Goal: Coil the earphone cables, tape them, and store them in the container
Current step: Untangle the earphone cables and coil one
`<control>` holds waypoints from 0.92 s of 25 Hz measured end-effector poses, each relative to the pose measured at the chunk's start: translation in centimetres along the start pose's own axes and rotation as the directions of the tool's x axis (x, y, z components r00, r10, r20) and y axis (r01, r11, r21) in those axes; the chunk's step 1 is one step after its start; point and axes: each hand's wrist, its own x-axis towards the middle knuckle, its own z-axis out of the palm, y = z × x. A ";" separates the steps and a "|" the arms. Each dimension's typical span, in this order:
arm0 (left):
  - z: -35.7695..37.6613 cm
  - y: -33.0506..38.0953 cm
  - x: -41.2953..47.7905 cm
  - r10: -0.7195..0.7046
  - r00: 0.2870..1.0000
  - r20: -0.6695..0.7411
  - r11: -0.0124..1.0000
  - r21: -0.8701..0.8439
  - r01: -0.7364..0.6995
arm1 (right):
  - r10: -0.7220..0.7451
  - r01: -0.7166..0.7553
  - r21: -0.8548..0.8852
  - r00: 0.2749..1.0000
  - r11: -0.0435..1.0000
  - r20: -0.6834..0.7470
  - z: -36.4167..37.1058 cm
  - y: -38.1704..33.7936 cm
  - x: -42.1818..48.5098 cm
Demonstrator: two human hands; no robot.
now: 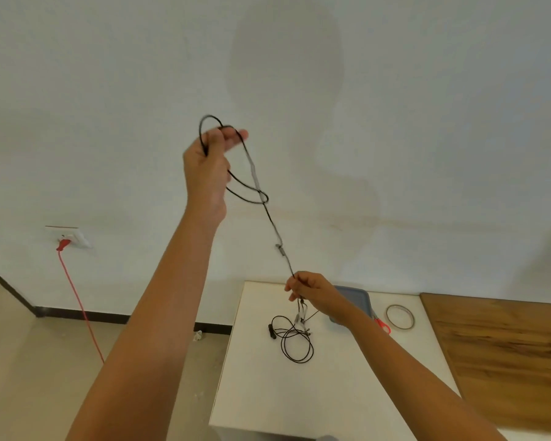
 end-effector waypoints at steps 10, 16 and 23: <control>-1.6 0.7 -4.2 -0.148 0.980 0.136 0.895 0.439 0.074 | 0.021 0.060 0.242 0.946 0.968 -0.322 -1.9 -7.9 -4.3; 0.3 -3.8 -10.0 -0.324 0.827 0.460 0.762 0.645 -0.060 | -0.121 0.168 0.174 0.960 0.970 -0.252 -1.4 -11.2 -6.2; 1.2 -5.0 -11.6 -0.386 0.791 0.475 0.818 0.573 0.055 | -0.195 0.193 -0.030 0.977 0.981 -0.081 -3.2 -11.2 -7.8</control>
